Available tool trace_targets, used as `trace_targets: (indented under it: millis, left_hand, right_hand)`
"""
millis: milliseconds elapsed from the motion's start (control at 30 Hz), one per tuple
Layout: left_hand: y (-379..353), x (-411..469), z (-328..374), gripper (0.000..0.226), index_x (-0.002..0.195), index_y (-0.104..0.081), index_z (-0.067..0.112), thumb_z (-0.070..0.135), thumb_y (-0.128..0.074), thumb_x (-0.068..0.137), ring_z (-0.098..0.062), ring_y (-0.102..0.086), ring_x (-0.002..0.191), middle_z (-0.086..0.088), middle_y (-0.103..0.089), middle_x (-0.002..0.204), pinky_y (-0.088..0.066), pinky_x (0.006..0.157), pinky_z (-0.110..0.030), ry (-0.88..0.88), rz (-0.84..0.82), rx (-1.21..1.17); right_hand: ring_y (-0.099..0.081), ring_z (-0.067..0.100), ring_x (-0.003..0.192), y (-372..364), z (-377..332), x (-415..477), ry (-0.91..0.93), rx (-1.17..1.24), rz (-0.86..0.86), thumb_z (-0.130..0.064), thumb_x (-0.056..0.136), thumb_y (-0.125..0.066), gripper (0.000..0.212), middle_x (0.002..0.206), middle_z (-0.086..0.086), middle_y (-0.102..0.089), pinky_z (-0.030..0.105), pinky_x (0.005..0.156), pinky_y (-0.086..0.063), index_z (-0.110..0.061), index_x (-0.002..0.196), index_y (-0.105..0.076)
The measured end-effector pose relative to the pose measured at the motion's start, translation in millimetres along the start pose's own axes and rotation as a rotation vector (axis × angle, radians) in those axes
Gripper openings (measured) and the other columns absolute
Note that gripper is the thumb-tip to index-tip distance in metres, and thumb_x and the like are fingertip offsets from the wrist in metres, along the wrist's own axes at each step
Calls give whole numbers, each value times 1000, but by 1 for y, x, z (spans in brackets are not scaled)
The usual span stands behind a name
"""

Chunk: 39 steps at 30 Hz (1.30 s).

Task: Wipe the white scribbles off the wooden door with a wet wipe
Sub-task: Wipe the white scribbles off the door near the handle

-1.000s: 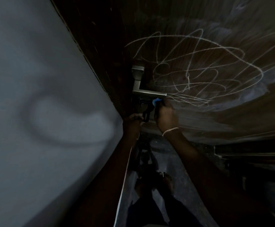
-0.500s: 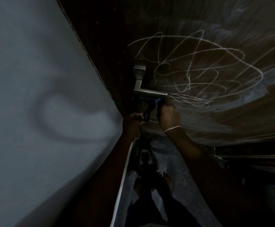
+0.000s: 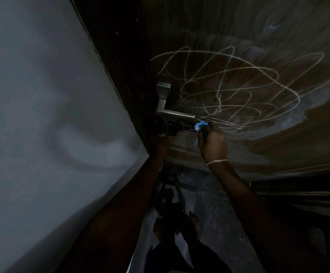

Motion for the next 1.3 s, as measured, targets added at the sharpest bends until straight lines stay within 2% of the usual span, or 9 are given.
trace_targets:
  millis: [200,267,400,500,667,900,1100,1233,1300]
  left_hand:
    - [9,-11,-15,35,130,-54,0,17,-54,100,-35,-56,117,-18,-58,129,-41,110,-45,34,42,-63]
    - [9,-14,-22,21,117,-58,-1,12,-50,102,-32,-60,106,-18,-61,116,-40,112,-47,66,-2,-133]
    - [18,-23,-21,32,125,-61,-2,8,-56,95,-40,-62,116,-24,-64,125,-51,101,-48,14,29,-55]
    - [20,-27,-23,21,111,-67,-1,6,-55,95,-39,-63,109,-25,-67,117,-51,100,-49,1,18,-98]
    - [12,-29,-26,22,114,-65,-3,3,-56,95,-35,-62,111,-19,-65,120,-48,104,-50,25,-14,-122]
    - [25,-33,-20,19,106,-70,0,-3,-59,91,-38,-64,111,-22,-69,115,-50,103,-49,-45,-25,-130]
    - [32,-36,-16,15,103,-71,3,1,-62,91,-36,-66,108,-21,-70,112,-52,101,-49,-80,-34,-125]
    - [42,-36,-9,13,92,-72,12,3,-62,92,-37,-67,106,-20,-71,108,-53,100,-49,-129,-36,-115]
    - [48,-36,-6,20,86,-70,20,3,-60,93,-39,-67,104,-19,-71,104,-53,98,-51,-159,-32,-125]
  right_hand:
    - [-65,28,109,-55,-29,13,99,-160,-299,-20,100,-43,33,125,10,-65,40,92,-52,-15,126,-63]
    - [-66,32,103,-61,-37,15,115,-231,-270,-14,97,-47,30,121,13,-65,40,85,-54,-10,120,-66]
    - [-66,35,97,-47,-22,6,82,-222,-231,-8,93,-53,27,121,15,-64,42,78,-56,-7,116,-68]
    - [-69,35,90,-29,10,7,3,-238,-185,-10,93,-53,28,115,13,-68,40,74,-57,-13,116,-68]
    - [-67,33,99,-43,-27,10,170,-204,-194,-14,95,-55,25,121,11,-66,42,81,-55,-10,115,-69]
    - [-66,32,100,-38,-6,11,41,-224,-202,-12,95,-52,27,121,10,-64,42,80,-56,-9,116,-68]
    - [-72,31,89,-52,-69,20,171,-257,-176,-33,95,-51,32,106,11,-74,37,76,-54,-18,117,-69]
    - [-66,36,100,-55,-68,15,117,-298,-186,-44,85,-22,62,111,12,-71,46,91,-49,-16,113,-70]
    - [-63,32,106,-56,-55,14,89,-358,-185,-43,91,-20,60,115,8,-69,43,92,-48,-18,117,-68]
Point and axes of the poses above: each hand's wrist, its own x-axis towards the middle knuckle, its own y-axis out of the back of the hand, z = x × y, the point moved 9 cm from there along x, towards the middle knuckle
